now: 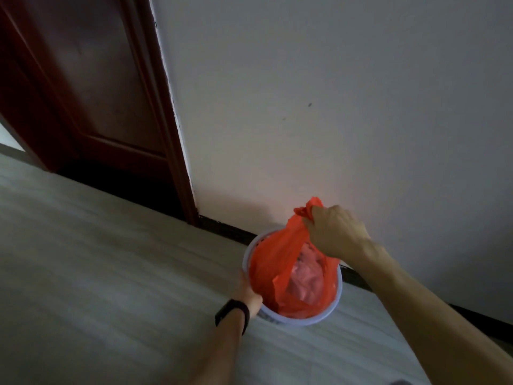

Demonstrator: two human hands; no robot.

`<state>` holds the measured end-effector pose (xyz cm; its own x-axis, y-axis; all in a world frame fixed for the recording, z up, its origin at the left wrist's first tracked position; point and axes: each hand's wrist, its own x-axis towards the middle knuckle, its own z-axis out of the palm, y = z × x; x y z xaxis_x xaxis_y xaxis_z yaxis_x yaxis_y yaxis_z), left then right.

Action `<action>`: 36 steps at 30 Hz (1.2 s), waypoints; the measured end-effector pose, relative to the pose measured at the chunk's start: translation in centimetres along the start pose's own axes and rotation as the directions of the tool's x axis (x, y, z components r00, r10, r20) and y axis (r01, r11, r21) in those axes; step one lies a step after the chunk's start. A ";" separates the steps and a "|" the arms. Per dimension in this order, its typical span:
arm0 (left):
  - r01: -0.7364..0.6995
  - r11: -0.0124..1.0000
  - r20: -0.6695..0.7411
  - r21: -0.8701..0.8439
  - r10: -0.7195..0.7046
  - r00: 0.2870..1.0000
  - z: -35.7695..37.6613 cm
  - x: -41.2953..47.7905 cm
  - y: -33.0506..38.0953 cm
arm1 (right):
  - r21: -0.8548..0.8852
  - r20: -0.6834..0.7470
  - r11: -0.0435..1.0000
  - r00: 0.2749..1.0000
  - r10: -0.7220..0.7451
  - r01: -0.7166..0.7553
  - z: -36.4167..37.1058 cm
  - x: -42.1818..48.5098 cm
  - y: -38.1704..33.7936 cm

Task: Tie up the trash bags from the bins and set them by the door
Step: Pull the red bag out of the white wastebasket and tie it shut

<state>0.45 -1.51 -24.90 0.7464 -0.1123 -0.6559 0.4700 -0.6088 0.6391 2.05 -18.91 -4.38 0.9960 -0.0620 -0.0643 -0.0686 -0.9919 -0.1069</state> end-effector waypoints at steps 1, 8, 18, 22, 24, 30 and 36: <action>0.049 0.993 0.015 -0.110 -0.047 0.999 0.5 0.1 0.0 | 0.029 0.013 1.000 1.000 0.002 -0.002 -0.2 0.2 -0.2; 0.112 0.850 -0.031 -0.515 -0.149 0.988 1.5 0.1 0.4 | 0.359 -0.186 0.931 0.973 0.135 -0.061 -2.8 1.3 0.8; 0.169 0.869 -0.024 -0.465 -0.203 0.979 0.9 1.3 -0.3 | 0.776 -0.357 0.629 0.784 0.507 -0.054 -4.9 2.1 5.1; 0.167 0.875 -0.008 -0.455 -0.191 0.981 1.6 0.8 -0.5 | 0.870 -0.406 0.484 0.702 0.585 0.099 -5.3 1.9 4.5; 0.166 0.877 0.007 -0.452 -0.183 0.983 1.4 0.3 -0.7 | 0.886 -0.441 0.433 0.588 0.678 0.164 -6.1 1.6 4.8; 0.104 0.842 0.030 -0.530 -0.104 0.994 0.6 -1.0 -0.8 | 0.821 -0.569 0.476 0.526 0.632 0.316 -9.9 2.0 2.9; 0.155 0.966 0.069 -0.208 -0.143 0.987 -1.7 -2.7 0.9 | 0.749 -0.618 0.582 0.650 0.441 0.317 -10.9 2.2 -0.7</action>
<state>-0.41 -0.42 -21.89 0.6372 -0.0778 -0.7668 0.6672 -0.4424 0.5993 4.91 -19.60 6.41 0.6526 -0.5467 0.5246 0.2332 -0.5139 -0.8256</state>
